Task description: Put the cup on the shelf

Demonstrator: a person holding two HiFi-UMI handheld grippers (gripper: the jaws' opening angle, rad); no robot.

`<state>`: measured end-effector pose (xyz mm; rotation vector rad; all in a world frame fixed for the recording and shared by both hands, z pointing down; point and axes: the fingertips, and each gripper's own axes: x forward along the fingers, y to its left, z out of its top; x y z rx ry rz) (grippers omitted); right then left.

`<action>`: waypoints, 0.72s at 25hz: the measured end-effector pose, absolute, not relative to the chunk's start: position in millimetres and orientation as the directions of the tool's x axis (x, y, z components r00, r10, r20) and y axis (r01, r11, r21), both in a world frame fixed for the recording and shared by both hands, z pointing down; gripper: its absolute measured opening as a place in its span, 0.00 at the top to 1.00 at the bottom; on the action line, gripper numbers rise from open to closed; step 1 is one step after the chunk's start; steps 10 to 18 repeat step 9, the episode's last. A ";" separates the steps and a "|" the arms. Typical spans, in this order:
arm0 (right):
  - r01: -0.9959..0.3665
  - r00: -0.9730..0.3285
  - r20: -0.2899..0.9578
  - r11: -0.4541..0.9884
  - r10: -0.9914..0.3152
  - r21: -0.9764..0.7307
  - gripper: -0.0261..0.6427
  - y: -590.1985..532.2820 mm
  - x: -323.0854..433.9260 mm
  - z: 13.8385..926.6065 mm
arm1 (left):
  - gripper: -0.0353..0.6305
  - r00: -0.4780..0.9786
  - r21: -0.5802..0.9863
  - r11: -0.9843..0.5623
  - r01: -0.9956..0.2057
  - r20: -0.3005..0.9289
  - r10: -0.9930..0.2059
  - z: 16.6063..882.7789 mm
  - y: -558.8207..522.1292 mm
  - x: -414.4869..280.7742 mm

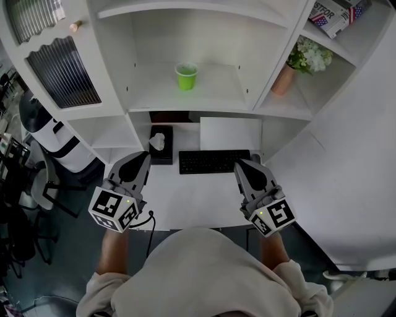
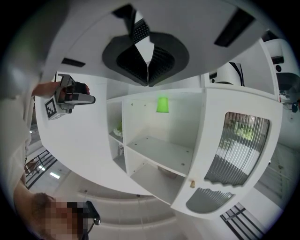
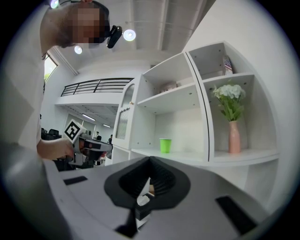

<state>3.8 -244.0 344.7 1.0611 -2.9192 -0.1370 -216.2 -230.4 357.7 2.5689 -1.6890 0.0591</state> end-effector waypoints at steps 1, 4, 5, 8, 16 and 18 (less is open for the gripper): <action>-0.639 -0.766 0.000 0.763 -0.642 0.094 0.96 -243.8 4.2 344.8 | 0.93 0.396 0.035 -0.395 -0.918 0.069 -0.916 357.8 -230.3 -215.8; -0.639 -0.767 0.000 0.763 -0.642 0.094 0.96 -243.6 5.0 345.4 | 0.93 0.395 0.033 -0.394 -0.918 0.068 -0.916 356.9 -229.9 -215.3; -0.639 -0.767 0.001 0.763 -0.642 0.094 0.96 -243.5 5.0 345.5 | 0.93 0.395 0.032 -0.394 -0.919 0.067 -0.916 356.5 -230.0 -215.5; -0.640 -0.766 0.001 0.763 -0.643 0.094 0.96 -243.1 4.9 345.5 | 0.93 0.395 0.032 -0.393 -0.919 0.067 -0.916 356.1 -230.3 -216.2; -0.640 -0.766 0.002 0.763 -0.643 0.094 0.96 -243.0 5.0 345.4 | 0.93 0.395 0.032 -0.393 -0.919 0.068 -0.916 356.1 -230.3 -216.4; -0.640 -0.766 0.002 0.763 -0.643 0.094 0.96 -243.0 5.0 345.4 | 0.93 0.395 0.032 -0.393 -0.919 0.068 -0.916 356.1 -230.3 -216.4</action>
